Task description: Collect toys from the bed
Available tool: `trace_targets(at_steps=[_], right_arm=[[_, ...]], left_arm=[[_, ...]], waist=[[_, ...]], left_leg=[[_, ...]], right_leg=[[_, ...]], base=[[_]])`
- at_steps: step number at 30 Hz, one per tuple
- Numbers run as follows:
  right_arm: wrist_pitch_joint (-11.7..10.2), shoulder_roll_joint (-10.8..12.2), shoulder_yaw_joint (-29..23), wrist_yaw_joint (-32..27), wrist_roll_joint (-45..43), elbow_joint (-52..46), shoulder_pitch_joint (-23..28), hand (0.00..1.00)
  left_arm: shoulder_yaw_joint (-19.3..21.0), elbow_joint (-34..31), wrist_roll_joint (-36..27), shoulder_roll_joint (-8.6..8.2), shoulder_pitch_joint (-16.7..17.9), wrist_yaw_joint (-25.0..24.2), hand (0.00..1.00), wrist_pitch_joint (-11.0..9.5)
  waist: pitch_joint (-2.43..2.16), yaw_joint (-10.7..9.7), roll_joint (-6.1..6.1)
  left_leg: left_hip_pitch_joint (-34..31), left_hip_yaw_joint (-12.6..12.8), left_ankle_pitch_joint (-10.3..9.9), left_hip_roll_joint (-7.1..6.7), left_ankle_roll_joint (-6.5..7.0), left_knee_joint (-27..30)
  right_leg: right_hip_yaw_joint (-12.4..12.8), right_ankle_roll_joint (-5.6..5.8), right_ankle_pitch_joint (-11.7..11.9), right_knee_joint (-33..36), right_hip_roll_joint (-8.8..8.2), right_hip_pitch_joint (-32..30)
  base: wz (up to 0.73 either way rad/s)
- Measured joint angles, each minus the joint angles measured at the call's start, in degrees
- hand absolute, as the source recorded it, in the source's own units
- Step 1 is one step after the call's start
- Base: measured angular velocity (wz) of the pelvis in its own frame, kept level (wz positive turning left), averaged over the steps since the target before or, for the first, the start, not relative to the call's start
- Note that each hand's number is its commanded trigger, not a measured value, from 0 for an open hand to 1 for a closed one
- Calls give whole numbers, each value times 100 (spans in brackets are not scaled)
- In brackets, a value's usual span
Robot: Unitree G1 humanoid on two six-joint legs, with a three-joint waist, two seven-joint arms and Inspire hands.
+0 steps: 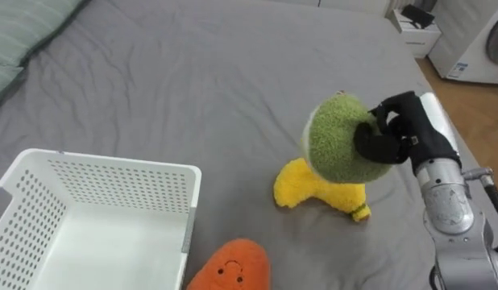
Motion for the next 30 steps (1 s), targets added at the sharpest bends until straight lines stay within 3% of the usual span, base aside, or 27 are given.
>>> trace_targets(at_steps=[5, 18, 26, 30], right_arm=[[41, -7, 327, 206, -18, -157, -2, 100], [67, 154, 1043, 657, -112, -200, -550, 100], [165, 175, 1732, 804, -274, -199, -890, 100], [206, 404, 1996, 861, -511, -199, -1001, 100]], left_arm=[[-61, -18, 4, 40, -53, 7, 0, -72], [-277, -2, -2, -124, -326, 159, 0, -204], [-298, 145, 4, -169, -566, 158, 0, -212], [-402, 146, 1, -163, -592, 159, 0, -211]], waist=[[-14, 146, -57], [20, 648, -4], [2, 1006, -35], [3, 1120, -60]], left_leg=[[-52, -104, 0, -7, 0, 23], [-177, -261, 1, -19, -2, 50], [-236, -297, 25, -19, -11, 51], [-253, -356, 31, -24, -13, 48]], right_leg=[[-112, -4, 5, 2, -16, 3], [-293, -6, 7, -12, -31, -16], [-339, -6, 7, -26, -29, -81], [-426, -6, 8, -24, -38, -60]], base=[[9], [7], [1], [8]])
